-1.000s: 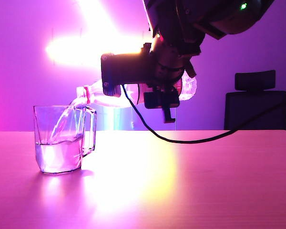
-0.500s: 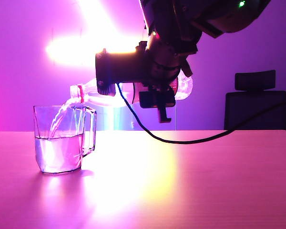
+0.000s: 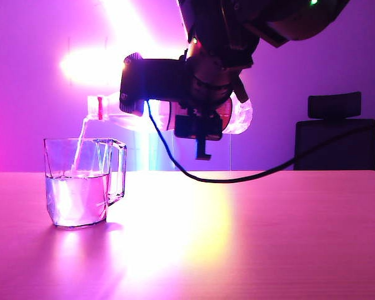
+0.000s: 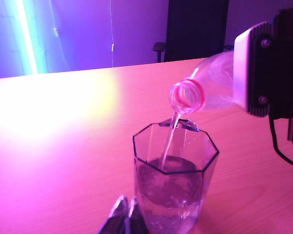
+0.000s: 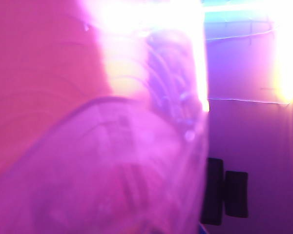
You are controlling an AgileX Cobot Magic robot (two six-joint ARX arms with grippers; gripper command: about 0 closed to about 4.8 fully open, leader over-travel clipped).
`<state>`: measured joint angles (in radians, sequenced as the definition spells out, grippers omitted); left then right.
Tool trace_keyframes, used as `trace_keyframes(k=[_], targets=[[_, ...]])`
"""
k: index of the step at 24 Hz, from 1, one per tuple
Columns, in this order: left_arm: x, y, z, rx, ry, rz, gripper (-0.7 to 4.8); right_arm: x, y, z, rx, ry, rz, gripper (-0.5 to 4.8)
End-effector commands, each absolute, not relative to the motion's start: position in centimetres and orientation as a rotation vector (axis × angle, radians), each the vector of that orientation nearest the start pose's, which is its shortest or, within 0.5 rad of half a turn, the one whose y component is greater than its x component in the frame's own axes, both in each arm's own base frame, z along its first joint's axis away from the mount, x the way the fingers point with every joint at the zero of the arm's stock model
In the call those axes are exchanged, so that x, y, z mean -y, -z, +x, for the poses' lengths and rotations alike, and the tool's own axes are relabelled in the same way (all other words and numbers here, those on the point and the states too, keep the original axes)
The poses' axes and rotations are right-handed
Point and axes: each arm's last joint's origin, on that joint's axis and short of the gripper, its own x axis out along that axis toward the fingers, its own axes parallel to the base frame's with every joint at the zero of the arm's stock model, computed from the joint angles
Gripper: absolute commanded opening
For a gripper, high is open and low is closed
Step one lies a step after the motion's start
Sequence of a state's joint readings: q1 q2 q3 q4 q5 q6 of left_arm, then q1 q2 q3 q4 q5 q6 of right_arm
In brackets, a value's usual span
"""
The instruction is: Pick up the mineral water bottle on the table and pour water into the mug until it's half full.
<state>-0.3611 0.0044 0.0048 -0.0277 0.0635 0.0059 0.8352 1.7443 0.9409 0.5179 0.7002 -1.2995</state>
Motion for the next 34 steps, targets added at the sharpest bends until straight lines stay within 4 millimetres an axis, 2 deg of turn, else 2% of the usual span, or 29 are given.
trace_keyframes(k=[1, 9, 14, 17, 21, 27, 34], targets=[[3.6, -16.4, 9.0, -0.017, 0.428, 0.006, -0.02, -26.4, -21.5, 25.4, -0.06, -0.21, -1.366, 2.42], [3.6, -16.4, 9.0, -0.017, 0.428, 0.006, -0.02, -26.9, -21.9, 24.3, -0.092, -0.142, -1.13, 2.42], [3.6, -16.4, 9.0, -0.018, 0.428, 0.006, -0.02, -26.8, -23.5, 23.4, -0.082, -0.118, -0.872, 2.41], [3.6, -16.4, 9.0, -0.017, 0.428, 0.006, -0.02, -25.7, -25.5, 22.4, -0.108, -0.129, -0.572, 2.41], [3.6, -16.4, 9.0, -0.017, 0.428, 0.006, -0.02, -23.6, -26.3, 22.0, -0.14, -0.17, -0.282, 2.42], [3.6, -16.4, 9.0, -0.017, 0.428, 0.006, -0.02, -19.9, -24.8, 22.7, -0.212, -0.369, 0.011, 2.42], [3.6, -16.4, 9.0, -0.017, 0.428, 0.006, -0.02, -16.1, -20.9, 22.9, -0.199, -0.47, 0.201, 2.42]])
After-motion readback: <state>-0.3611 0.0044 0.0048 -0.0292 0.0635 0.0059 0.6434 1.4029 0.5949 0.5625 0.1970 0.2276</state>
